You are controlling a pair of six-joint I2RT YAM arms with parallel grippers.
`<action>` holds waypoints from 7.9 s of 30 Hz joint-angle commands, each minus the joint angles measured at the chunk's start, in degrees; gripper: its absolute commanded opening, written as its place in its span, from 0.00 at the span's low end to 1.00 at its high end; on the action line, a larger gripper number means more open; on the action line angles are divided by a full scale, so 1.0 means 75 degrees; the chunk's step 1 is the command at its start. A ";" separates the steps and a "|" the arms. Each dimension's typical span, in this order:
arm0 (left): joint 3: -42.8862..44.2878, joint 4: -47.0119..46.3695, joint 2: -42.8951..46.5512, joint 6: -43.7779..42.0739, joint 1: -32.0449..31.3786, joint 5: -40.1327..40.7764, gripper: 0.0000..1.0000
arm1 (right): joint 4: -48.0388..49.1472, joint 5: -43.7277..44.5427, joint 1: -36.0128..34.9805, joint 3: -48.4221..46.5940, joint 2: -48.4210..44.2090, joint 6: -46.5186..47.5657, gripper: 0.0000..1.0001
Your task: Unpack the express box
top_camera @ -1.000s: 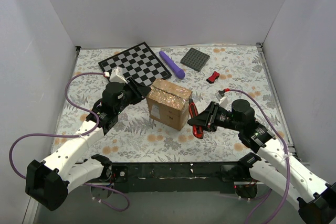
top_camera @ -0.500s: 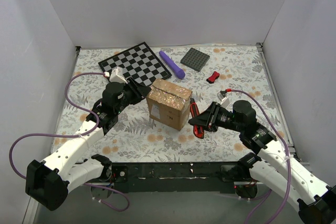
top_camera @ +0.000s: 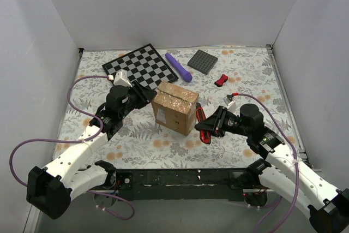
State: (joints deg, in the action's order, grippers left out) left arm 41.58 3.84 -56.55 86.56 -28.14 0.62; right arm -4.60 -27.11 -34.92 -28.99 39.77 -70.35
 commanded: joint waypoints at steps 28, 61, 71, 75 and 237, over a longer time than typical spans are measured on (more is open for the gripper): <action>-0.0177 -0.0172 0.0146 0.0060 0.0002 -0.0071 0.33 | 0.0848 -0.0205 0.0015 0.0010 0.0041 -0.0089 0.01; -0.0013 -0.0453 -0.0100 0.0236 -0.0689 0.0761 0.00 | 0.1986 -0.3239 -0.0044 -0.0211 0.1553 0.0038 0.01; -0.0142 -0.0476 0.0017 0.0200 -0.0678 0.0725 0.00 | 0.0648 -0.3778 -0.0044 -0.0693 0.1787 0.1270 0.01; -0.0107 -0.0418 0.0064 0.0095 -0.0678 0.0807 0.00 | 0.0382 -0.3931 -0.0044 -0.0681 0.1682 0.1387 0.01; -0.1220 -0.8515 -0.1236 0.0810 -0.4779 0.3726 0.00 | 0.6320 0.2233 0.0109 0.0573 -0.0135 -0.0007 0.63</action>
State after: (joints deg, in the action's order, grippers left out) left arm 32.69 -56.88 -65.76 94.63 -63.02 28.45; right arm 38.02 -10.02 -34.04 -22.15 38.24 -70.22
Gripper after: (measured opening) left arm 0.143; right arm 0.642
